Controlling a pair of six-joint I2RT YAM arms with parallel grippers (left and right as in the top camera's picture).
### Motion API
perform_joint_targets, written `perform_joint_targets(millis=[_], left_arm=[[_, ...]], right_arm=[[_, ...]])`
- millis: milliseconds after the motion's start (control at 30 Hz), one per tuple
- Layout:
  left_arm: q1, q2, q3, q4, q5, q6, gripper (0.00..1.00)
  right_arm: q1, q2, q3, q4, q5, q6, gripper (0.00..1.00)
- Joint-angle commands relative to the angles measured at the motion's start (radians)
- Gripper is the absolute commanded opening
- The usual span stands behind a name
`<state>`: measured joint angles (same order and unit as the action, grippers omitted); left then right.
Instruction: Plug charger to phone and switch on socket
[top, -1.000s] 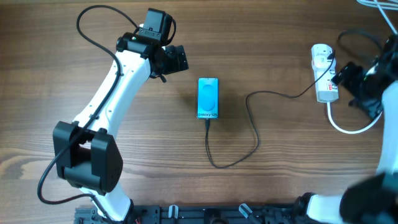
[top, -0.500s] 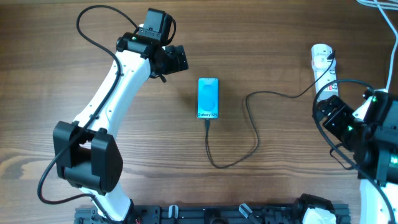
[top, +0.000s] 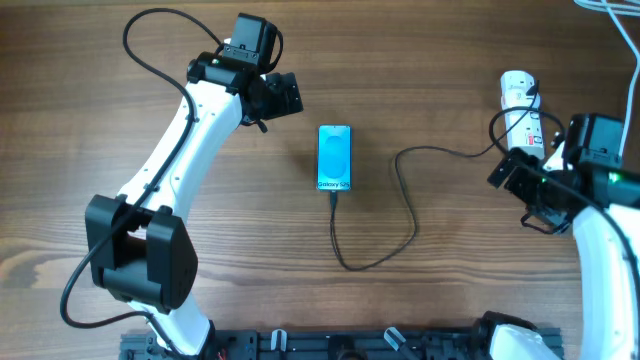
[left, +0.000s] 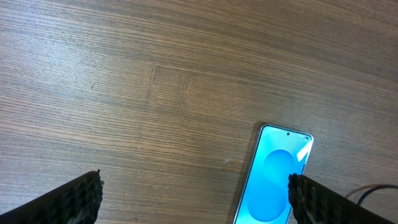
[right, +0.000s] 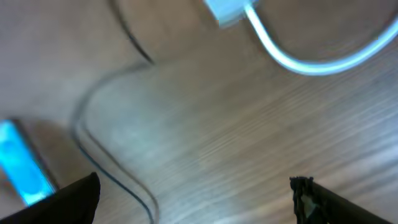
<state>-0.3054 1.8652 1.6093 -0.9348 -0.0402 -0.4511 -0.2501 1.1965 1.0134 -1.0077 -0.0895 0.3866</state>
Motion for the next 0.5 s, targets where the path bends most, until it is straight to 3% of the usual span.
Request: perform_joint_targets(millis=[0, 100, 233, 300, 467], left_arm=[[0.002, 0.003, 0.001, 0.002, -0.014, -0.008, 1.0], [0.002, 0.003, 0.001, 0.002, -0.014, -0.008, 1.0], [0.002, 0.003, 0.001, 0.002, -0.014, -0.008, 1.0], [0.002, 0.003, 0.001, 0.002, -0.014, -0.008, 1.0], [0.002, 0.003, 0.001, 0.002, -0.014, -0.008, 1.0]], right_arm=[[0.062, -0.228, -0.099, 0.172, -0.001, -0.022, 1.0], [0.125, -0.482, -0.307, 0.402, -0.011, -0.056, 1.0], [0.195, -0.822, -0.612, 0.753, -0.177, -0.35, 1.0], [0.202, -0.987, -0.703, 0.816, -0.177, -0.39, 1.0], [0.231, -1.073, -0.812, 0.949, -0.173, -0.417, 1.0]])
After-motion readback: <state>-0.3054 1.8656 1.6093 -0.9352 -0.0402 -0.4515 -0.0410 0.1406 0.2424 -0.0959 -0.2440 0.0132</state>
